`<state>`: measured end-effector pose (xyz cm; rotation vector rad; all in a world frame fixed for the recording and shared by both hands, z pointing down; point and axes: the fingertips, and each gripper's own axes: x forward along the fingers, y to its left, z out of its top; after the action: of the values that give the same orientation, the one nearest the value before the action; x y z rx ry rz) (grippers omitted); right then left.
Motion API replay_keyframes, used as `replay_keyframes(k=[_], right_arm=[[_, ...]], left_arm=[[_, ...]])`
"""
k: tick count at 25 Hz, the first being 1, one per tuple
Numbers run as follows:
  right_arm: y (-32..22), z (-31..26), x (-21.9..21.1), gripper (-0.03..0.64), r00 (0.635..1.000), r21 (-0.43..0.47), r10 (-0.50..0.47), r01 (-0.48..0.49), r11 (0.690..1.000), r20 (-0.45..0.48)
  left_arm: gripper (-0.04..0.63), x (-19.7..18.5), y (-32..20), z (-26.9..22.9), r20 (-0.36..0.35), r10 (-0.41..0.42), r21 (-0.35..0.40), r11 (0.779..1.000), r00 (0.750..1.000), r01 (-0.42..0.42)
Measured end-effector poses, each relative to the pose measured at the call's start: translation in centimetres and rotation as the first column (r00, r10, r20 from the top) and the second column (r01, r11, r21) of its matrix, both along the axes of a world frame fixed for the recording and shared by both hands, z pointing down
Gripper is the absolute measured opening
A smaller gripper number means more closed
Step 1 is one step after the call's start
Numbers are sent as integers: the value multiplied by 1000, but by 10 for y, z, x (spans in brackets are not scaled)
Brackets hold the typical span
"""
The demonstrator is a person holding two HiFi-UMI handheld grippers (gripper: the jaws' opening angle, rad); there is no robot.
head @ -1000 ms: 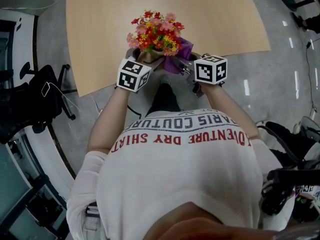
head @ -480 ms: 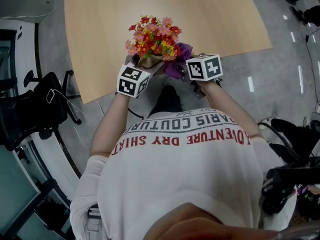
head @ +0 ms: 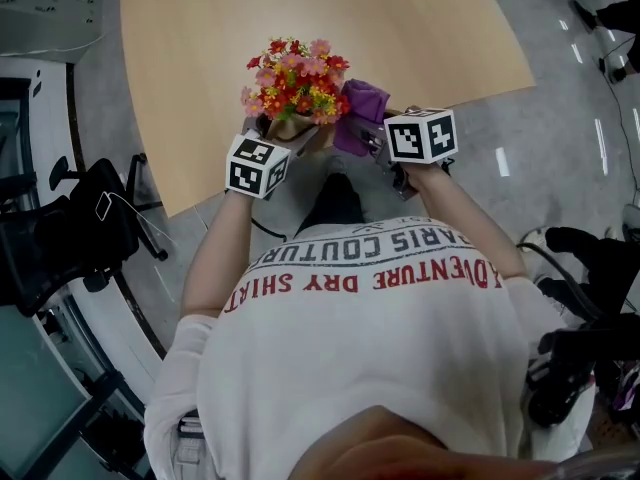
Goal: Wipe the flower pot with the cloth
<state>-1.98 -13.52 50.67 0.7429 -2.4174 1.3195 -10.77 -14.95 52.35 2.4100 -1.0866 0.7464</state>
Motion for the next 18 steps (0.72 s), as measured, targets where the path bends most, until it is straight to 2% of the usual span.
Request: replay_keyframes(k=[7, 11, 18], right_arm=[[-34, -26, 21, 60, 991, 13, 104, -105, 994, 89], [-37, -28, 12, 60, 988, -14, 92, -91, 996, 123], [-41, -17, 4, 60, 994, -42, 74, -70, 997, 83]], left_arm=[[382, -1, -3, 1, 0, 20, -4, 1000, 1000, -20], [382, -1, -2, 0, -1, 35, -6, 999, 999, -35], [382, 0, 1, -7, -3, 61, -8, 998, 998, -61]])
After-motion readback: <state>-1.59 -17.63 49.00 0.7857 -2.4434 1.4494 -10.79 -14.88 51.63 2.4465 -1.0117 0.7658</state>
